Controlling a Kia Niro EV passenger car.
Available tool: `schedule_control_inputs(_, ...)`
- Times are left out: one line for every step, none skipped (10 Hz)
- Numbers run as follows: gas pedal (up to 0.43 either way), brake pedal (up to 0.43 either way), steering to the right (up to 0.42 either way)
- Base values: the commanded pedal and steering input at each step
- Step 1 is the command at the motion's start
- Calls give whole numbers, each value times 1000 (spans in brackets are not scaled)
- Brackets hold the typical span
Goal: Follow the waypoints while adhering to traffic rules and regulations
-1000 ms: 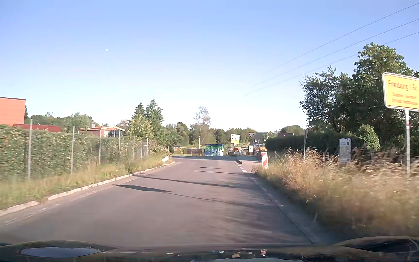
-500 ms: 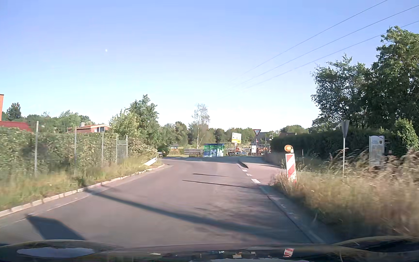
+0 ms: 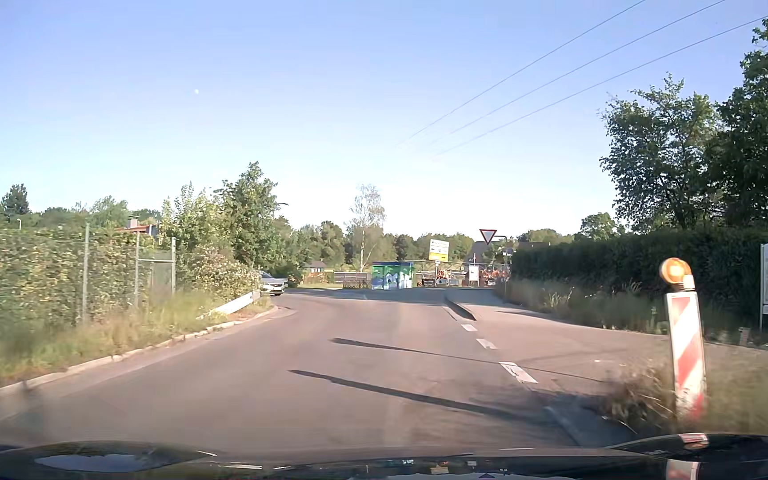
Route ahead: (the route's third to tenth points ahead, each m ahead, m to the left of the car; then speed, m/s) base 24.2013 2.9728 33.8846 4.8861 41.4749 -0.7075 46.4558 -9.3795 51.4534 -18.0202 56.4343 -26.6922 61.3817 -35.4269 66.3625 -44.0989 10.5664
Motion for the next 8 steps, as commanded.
schedule_control_inputs(0, 152, 3)
schedule_control_inputs(0, 152, 3)
schedule_control_inputs(0, 152, 3)
schedule_control_inputs(0, 159, 2)
schedule_control_inputs(0, 159, 2)
schedule_control_inputs(0, 159, 1)
schedule_control_inputs(0, 165, 2)
schedule_control_inputs(0, 171, 1)
